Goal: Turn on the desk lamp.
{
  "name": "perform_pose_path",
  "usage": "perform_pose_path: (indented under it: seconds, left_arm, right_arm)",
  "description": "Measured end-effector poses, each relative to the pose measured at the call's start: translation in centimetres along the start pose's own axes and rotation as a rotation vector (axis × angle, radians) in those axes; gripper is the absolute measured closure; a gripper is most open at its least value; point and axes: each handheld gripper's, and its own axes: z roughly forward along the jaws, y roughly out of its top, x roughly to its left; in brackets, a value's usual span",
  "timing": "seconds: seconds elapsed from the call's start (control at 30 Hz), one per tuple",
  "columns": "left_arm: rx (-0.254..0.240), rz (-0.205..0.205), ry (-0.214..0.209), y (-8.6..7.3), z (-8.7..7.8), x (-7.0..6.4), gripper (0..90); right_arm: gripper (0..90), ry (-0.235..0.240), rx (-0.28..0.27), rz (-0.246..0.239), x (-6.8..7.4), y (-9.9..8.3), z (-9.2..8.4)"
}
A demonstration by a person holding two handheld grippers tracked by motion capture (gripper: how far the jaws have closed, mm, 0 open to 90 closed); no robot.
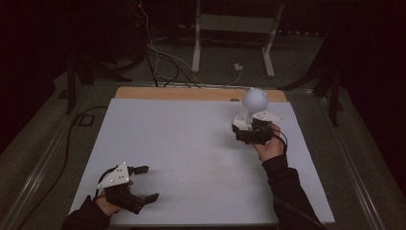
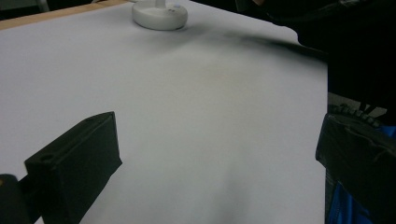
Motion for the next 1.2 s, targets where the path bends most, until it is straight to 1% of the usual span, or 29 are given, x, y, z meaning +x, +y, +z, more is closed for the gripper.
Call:
perform_pose_path:
  seconds: [0.03,0.1,0.13,0.17,0.23,0.27,0.33,0.37,0.4,0.5,0.53,0.6,0.63,0.67,0.73,0.77,0.8,0.83,0.87,0.97,1.03,1.07,1.2]
  left_arm:
    - [-0.001,0.0,0.0,0.0,0.0,0.0,0.3]
    - [0.0,0.0,0.0,0.0,0.0,0.0,0.3]
    - [0.001,0.0,0.0,0.0,0.0,0.0,0.3]
    - [0.001,0.0,0.0,0.0,0.0,0.0,0.3]
    - [-0.001,-0.001,-0.001,0.0,0.0,0.0,0.3]
    - [-0.001,-0.001,0.0,0.0,0.0,0.0,0.3]
    - [0.0,-0.001,-0.001,0.0,0.0,0.0,0.3]
    - [0.0,-0.001,0.0,0.0,0.0,0.0,0.3]
    - [-0.001,0.0,-0.001,0.0,0.0,0.0,0.3]
    - [0.0,0.0,0.0,0.0,0.0,0.0,0.3]
    - [0.002,0.0,0.0,0.0,0.0,0.0,0.3]
    - [0.001,0.0,-0.001,0.0,0.0,0.0,0.3]
    - [0.001,-0.002,-0.002,0.0,0.0,0.0,0.3]
    - [0.002,-0.001,-0.002,0.0,0.0,0.0,0.3]
    - [0.002,-0.001,-0.001,0.0,0.0,0.0,0.3]
    - [0.001,-0.001,-0.001,0.0,0.0,0.0,0.3]
    - [0.003,0.0,-0.001,0.0,0.0,0.0,0.3]
    - [0.004,0.001,-0.001,0.0,0.0,0.0,0.3]
    - [0.004,0.001,-0.001,0.0,0.0,0.0,0.3]
    - [0.004,0.0,-0.001,0.0,0.0,0.0,0.3]
    - [0.004,0.001,0.0,0.0,0.0,0.0,0.4]
    - [0.004,0.001,0.0,0.0,0.0,0.0,0.3]
    - [0.004,0.001,-0.001,0.0,0.0,0.0,0.3]
  right_arm:
    - [5.9,0.0,0.0,0.0,0.0,0.0,0.0]
    - [11.2,-0.012,0.009,0.0,0.0,-0.1,0.3]
    - [15.3,-0.019,0.015,0.006,0.0,-0.1,0.4]
    - [15.3,-0.019,0.015,0.006,0.0,-0.1,0.4]
    - [22.5,-0.039,0.016,0.016,-0.2,-0.1,0.6]
    - [22.5,-0.039,0.016,0.016,-0.2,-0.1,0.6]
    - [33.8,-0.055,0.021,0.026,-0.4,-0.1,0.8]
    - [38.0,-0.061,0.03,0.028,-0.4,-0.1,0.8]
    - [38.0,-0.061,0.03,0.028,-0.4,-0.1,0.8]
    - [45.2,-0.073,0.039,0.033,-0.6,-0.2,1.0]
    - [46.0,-0.077,0.038,0.031,-0.6,-0.2,1.1]
    - [53.6,-0.094,0.026,0.033,-0.6,-0.3,1.1]
    - [53.6,-0.094,0.026,0.033,-0.6,-0.3,1.1]
    - [56.0,-0.098,0.024,0.035,-0.6,-0.3,1.1]
    - [63.5,-0.112,0.021,0.03,-0.7,-0.4,1.1]
    - [69.2,-0.122,0.027,0.027,-0.7,-0.4,1.2]
    - [69.2,-0.122,0.027,0.027,-0.7,-0.4,1.2]
    - [74.0,-0.129,0.03,0.027,-0.8,-0.5,1.3]
    - [76.4,-0.131,0.034,0.024,-0.8,-0.5,1.3]
    - [80.7,-0.138,0.046,0.025,-0.8,-0.6,1.5]
    - [85.2,-0.144,0.056,0.029,-0.8,-0.6,1.7]
    - [89.3,-0.147,0.065,0.034,-0.8,-0.7,1.9]
    - [90.0,-0.148,0.083,0.032,-0.7,-0.8,2.3]
